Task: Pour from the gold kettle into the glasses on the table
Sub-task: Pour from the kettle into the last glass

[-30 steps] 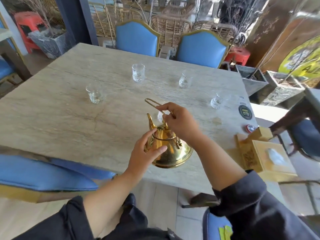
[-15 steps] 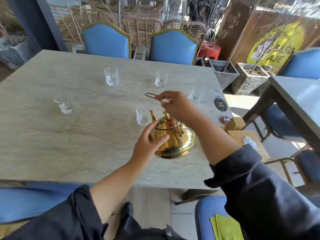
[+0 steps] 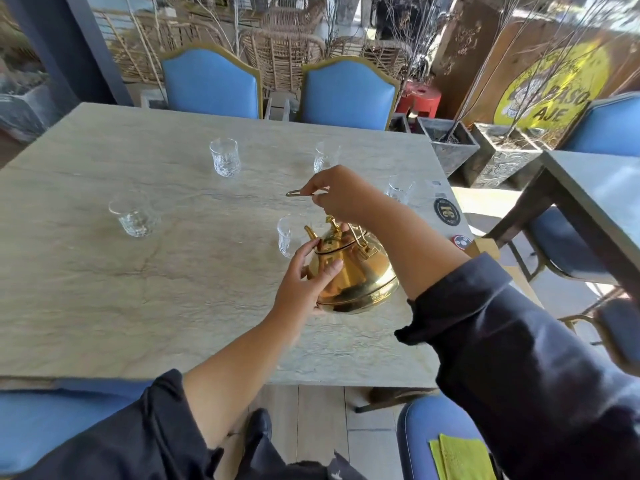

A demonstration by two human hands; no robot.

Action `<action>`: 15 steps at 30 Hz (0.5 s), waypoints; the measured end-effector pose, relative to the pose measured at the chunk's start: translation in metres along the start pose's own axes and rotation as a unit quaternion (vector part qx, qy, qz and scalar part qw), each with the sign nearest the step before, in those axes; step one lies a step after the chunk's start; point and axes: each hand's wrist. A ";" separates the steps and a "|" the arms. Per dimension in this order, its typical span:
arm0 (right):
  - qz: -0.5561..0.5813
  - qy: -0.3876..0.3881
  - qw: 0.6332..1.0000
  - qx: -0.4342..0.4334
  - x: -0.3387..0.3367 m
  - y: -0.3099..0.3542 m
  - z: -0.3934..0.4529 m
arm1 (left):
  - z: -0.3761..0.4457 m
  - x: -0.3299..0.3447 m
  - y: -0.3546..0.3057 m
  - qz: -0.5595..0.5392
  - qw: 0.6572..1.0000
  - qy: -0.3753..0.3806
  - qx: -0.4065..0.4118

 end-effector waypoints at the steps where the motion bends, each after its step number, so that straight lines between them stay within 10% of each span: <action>1: -0.002 0.002 1.000 0.002 0.000 0.001 0.001 | 0.000 0.000 -0.001 -0.002 1.000 0.000 -0.005; 15: -0.031 0.024 0.999 0.004 -0.004 0.007 0.004 | 0.002 -0.002 -0.007 -0.017 0.999 0.004 -0.031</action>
Point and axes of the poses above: each hand's wrist, its own z-axis towards the middle knuckle, its own x-axis out of the palm, y = z × x, and after that the axes turned 2 degrees about -z, right-handed
